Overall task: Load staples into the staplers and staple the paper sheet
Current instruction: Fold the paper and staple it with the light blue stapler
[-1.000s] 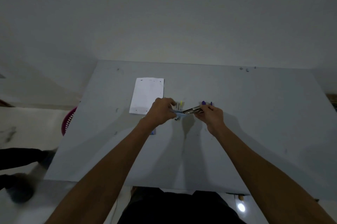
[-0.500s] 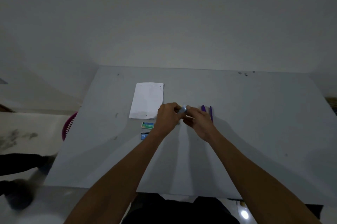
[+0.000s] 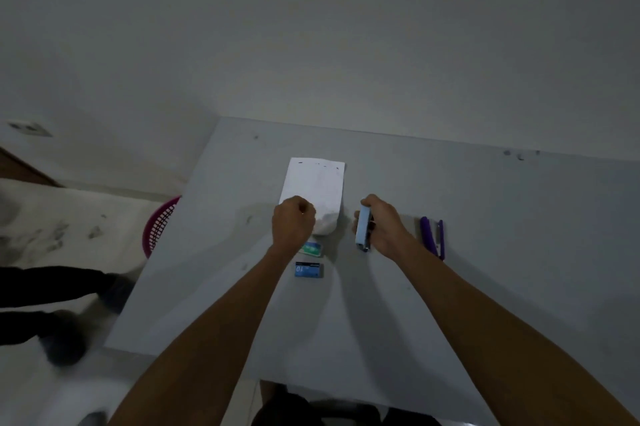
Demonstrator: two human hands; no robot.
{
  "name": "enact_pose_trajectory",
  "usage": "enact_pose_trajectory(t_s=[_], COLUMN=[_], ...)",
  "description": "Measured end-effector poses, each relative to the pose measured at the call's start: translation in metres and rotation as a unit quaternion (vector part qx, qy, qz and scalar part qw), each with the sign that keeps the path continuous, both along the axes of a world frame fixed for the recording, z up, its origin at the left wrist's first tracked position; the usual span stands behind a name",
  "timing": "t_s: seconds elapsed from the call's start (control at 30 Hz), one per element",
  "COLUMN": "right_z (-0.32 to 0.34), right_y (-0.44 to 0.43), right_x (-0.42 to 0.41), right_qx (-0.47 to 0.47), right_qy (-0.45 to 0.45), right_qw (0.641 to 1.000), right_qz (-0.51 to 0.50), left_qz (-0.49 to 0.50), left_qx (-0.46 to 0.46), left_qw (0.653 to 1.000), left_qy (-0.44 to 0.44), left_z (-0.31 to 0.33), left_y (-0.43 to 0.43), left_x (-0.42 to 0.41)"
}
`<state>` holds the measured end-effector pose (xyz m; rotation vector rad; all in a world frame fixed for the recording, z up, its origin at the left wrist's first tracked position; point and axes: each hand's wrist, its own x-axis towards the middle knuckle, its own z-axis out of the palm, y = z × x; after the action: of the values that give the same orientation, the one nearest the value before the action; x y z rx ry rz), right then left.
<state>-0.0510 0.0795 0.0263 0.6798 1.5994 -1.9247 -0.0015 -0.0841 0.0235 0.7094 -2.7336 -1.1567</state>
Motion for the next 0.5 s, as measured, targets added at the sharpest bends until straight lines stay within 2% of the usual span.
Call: enact_pose_trajectory(t_s=[0.1, 0.27, 0.4, 0.5], right_z=[-0.007, -0.03, -0.051, -0.058], right_y=[-0.027, -0.051, -0.057, -0.056], right_x=[-0.015, -0.029, -0.036, -0.036], right_qx=[0.046, 0.165, 0.22, 0.251], right_qy=[0.0, 0.063, 0.086, 0.083], right_qw=[0.998, 0.982, 0.968, 0.957], right_qz=[0.042, 0.067, 0.091, 0.116], left_qz=[0.032, 0.051, 0.063, 0.087], left_qx=[-0.013, -0.014, -0.036, 0.028], left_qw=[0.998, 0.986, 0.98, 0.978], left_qy=[-0.062, -0.158, -0.187, -0.188], left_z=[-0.02, -0.044, -0.057, -0.063], left_y=[-0.029, -0.048, -0.045, -0.046], left_x=[-0.016, -0.04, -0.053, -0.058])
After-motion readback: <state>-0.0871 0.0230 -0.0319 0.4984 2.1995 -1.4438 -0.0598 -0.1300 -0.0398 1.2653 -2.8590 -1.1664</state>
